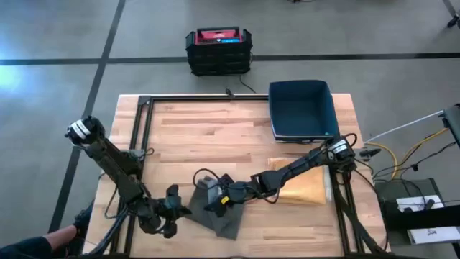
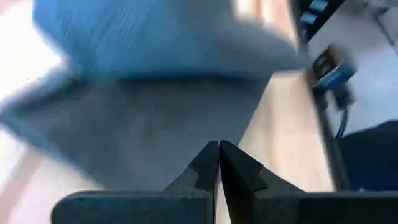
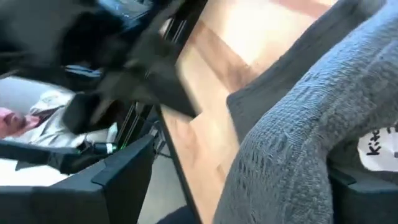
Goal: Fold towel
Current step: Fold the gray towel
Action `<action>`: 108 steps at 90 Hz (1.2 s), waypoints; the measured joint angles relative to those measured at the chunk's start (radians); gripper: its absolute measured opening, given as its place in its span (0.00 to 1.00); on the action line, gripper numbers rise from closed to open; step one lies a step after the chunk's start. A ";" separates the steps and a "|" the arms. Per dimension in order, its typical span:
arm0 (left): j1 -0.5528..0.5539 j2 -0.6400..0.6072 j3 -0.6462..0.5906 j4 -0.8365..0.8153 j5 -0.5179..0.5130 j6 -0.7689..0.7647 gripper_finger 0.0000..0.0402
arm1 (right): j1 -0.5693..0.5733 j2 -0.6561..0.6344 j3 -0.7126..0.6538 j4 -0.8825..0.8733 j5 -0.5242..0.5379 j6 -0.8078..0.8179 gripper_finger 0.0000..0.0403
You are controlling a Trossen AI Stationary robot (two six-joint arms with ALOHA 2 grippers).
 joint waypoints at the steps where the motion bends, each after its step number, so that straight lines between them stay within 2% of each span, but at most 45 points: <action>1: 0.000 0.000 0.006 0.001 -0.009 0.012 0.00 | -0.002 0.000 0.000 0.000 0.001 -0.001 0.73; 19: 0.052 0.054 0.083 0.056 -0.122 0.205 0.00 | -0.007 0.000 0.000 0.004 0.005 -0.030 0.75; 34: 0.130 0.154 0.100 0.216 -0.106 0.336 0.00 | -0.004 0.000 0.000 0.004 0.003 -0.048 0.73; 40: 0.156 0.193 0.110 0.232 -0.101 0.357 0.00 | -0.004 0.000 0.000 0.003 0.003 -0.055 0.72; 57: 0.177 0.230 0.114 0.167 -0.046 0.296 0.00 | -0.004 0.000 0.000 0.003 -0.028 -0.085 0.69; 73: 0.124 0.201 0.114 0.036 -0.020 0.177 0.00 | -0.005 -0.014 0.000 -0.001 -0.075 -0.142 0.67; 91: 0.053 0.152 0.114 -0.082 -0.021 0.084 0.00 | -0.005 -0.030 0.000 -0.022 -0.081 -0.207 0.65; 108: -0.011 0.075 0.148 -0.086 -0.026 0.088 0.00 | 0.004 -0.067 0.000 -0.164 -0.145 -0.322 0.63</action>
